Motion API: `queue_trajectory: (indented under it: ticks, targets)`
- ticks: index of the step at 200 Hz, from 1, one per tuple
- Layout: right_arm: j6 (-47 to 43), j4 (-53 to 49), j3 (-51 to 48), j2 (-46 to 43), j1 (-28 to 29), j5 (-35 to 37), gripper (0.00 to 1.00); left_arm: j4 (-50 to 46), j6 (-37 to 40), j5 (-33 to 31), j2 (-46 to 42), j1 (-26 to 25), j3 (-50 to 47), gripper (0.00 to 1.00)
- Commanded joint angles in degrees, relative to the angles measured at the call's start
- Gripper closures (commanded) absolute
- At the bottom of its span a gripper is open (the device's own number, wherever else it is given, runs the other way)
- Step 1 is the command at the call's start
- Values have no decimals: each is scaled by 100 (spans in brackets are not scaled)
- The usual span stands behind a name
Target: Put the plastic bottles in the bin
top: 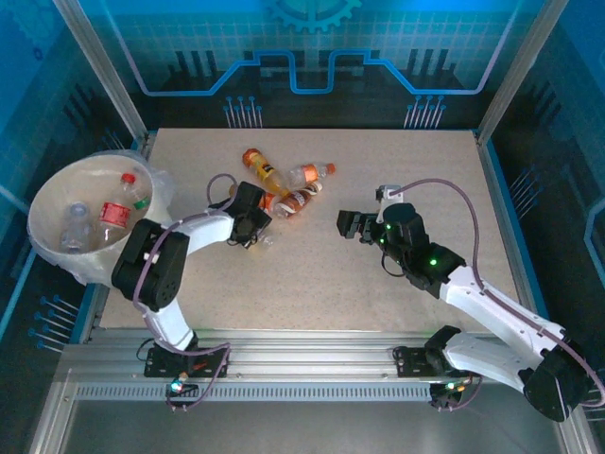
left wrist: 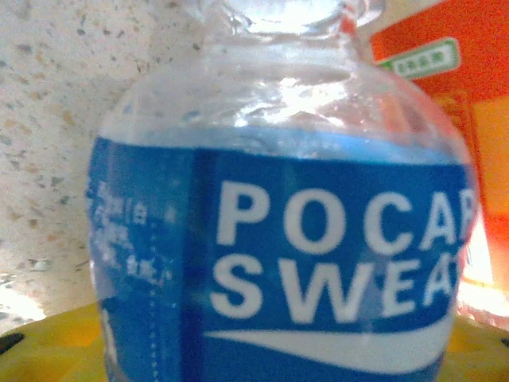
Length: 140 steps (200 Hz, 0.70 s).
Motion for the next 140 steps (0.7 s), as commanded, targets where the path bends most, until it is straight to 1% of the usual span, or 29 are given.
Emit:
queue_trajectory:
  ticks: [1,15,29,40,71,83,105,140]
  targets:
    - [-355,359,53,55,-53,-403,0,693,893,-18,-819,4,-353,43]
    - [-496,554,44,114,-52,-585,0,709,1280,-103,-1247,-7,-447,44]
    - [-623,720,50,186,-44,-764,0,562,1675,-152,-1636,-7,-421,47]
    - [-703,838,65,247,-35,-875,0,416,2047,-128,-1916,-7,-327,47]
    - [-827,1010,212,440,-15,-1058,0,-449,3105,-52,-2619,-7,312,47]
    - [-852,1048,273,510,0,-1093,0,-869,3492,-134,-2858,-7,660,47]
    - [-918,1223,294,544,35,-1121,0,-1714,4057,-615,-3230,-7,1365,48]
    - [-1096,1315,396,586,54,-1189,0,-2818,4844,-2006,-3679,2,2510,46]
